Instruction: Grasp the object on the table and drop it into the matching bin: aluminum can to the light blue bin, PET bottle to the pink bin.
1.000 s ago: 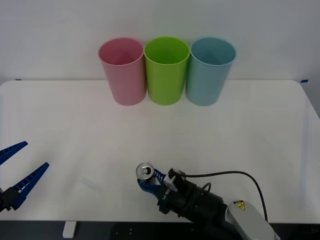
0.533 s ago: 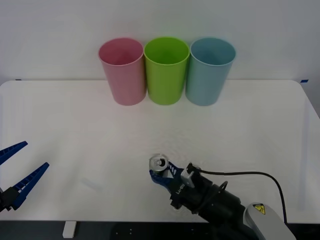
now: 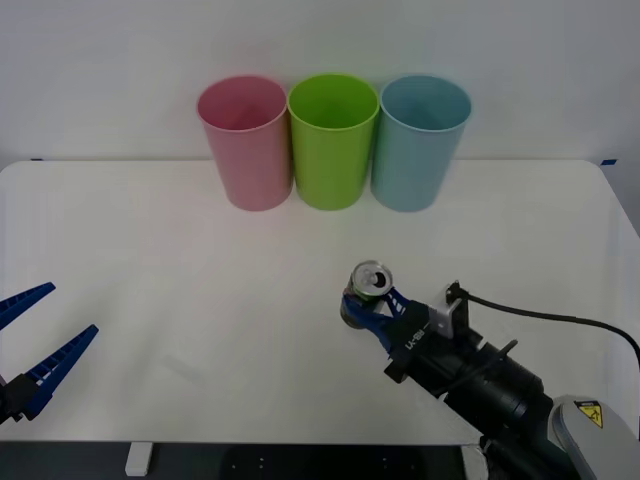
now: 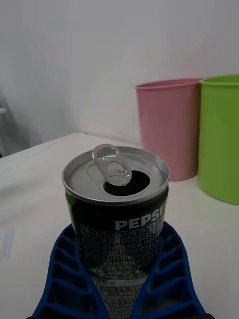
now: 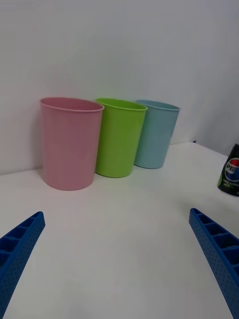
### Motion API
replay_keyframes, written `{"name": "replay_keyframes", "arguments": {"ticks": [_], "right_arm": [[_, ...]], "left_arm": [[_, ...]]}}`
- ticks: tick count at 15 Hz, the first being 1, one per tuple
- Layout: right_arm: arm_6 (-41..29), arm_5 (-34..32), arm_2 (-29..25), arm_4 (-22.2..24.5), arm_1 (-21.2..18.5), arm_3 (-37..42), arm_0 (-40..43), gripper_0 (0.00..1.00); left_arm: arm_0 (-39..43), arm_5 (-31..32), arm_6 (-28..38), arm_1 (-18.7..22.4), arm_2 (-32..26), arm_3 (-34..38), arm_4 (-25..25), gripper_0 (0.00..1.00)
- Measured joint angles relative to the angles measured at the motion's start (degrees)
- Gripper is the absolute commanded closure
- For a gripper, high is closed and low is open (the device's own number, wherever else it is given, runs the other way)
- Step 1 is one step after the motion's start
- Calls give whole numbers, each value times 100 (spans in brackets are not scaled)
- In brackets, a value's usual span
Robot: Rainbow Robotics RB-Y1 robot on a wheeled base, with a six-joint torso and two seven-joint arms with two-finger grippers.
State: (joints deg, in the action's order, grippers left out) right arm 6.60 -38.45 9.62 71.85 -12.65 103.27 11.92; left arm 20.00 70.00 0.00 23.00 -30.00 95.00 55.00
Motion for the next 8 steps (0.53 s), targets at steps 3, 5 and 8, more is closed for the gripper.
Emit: {"name": "replay_keyframes", "arguments": {"ticks": [3,5,8], "right_arm": [[-528,79,-341,-3,-78,349,3,100],[-873,122,-549,-4,-139,569,-6,100],[-1346,153,-897,-4,-205,808,-50,100]], "left_arm": [[0,0,0,0,0,0,0,0],[0,0,0,0,0,0,0,0],[0,0,0,0,0,0,0,0]]}}
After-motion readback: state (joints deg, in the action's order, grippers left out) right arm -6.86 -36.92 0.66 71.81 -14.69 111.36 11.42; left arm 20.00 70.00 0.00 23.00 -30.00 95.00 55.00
